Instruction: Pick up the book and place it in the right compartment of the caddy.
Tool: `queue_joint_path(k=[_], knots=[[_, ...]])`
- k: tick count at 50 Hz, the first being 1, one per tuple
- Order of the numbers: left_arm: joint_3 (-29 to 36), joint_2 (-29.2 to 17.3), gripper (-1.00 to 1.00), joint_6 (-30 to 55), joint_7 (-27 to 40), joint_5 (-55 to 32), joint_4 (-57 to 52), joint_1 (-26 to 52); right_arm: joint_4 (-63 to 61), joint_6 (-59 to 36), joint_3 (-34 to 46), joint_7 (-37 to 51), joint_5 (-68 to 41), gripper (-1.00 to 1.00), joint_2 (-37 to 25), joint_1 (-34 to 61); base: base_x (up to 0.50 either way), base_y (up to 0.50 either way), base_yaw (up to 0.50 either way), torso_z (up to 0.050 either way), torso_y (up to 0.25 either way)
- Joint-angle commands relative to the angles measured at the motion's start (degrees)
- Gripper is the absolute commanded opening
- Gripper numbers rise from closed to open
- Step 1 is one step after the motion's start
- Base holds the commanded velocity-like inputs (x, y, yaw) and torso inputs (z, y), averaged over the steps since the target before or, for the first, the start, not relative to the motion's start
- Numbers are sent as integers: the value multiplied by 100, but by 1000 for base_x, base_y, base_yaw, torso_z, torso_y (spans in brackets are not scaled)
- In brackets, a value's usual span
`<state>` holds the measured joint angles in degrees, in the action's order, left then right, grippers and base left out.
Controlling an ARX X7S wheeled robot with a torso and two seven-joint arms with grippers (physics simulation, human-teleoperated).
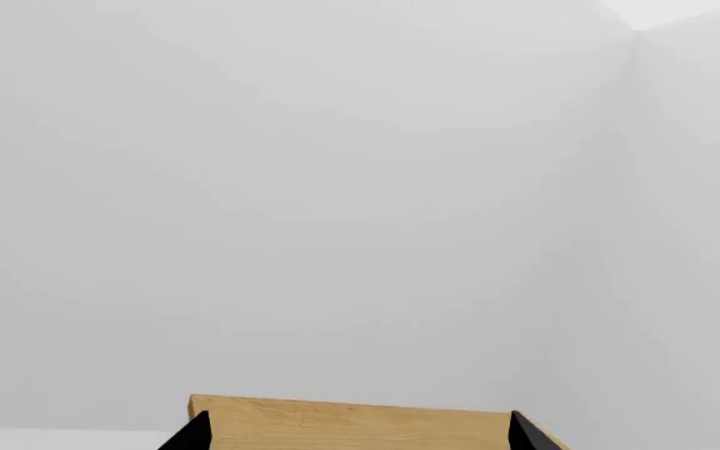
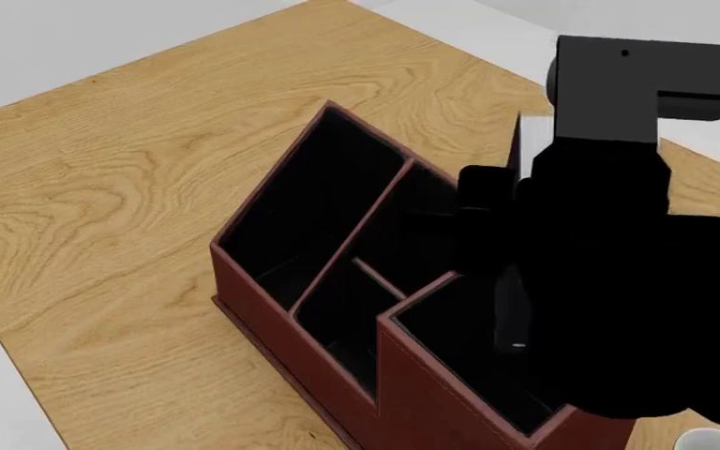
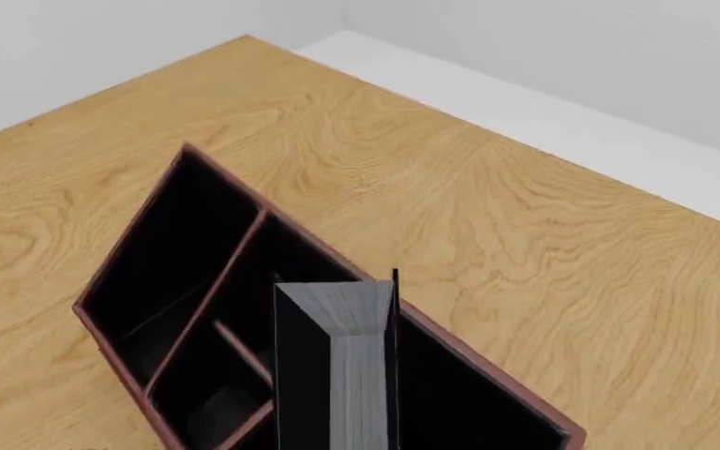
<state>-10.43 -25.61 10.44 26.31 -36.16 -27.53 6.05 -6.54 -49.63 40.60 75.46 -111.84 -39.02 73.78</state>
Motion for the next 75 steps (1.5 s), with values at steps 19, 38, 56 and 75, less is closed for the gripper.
queue_joint_path(k=[19, 38, 56, 75], knots=[[16, -14, 100, -20, 12, -19, 32, 13, -341, 123, -96, 101, -53, -100, -213, -353, 0, 0, 0, 1, 2], [13, -34, 100, -14, 42, -42, 5, 0, -125, 216, -11, -308, 303, -100, -148, -552, 0, 0, 0, 0, 1], [73, -33, 100, -52, 29, 18, 28, 0, 55, 321, 70, -709, 741, -100, -140, -740, 0, 0, 0, 1, 1], [151, -40, 100, -56, 50, 96, -1, -23, 492, 367, 258, -1300, 1311, -100, 42, -723, 0, 0, 0, 1, 2]])
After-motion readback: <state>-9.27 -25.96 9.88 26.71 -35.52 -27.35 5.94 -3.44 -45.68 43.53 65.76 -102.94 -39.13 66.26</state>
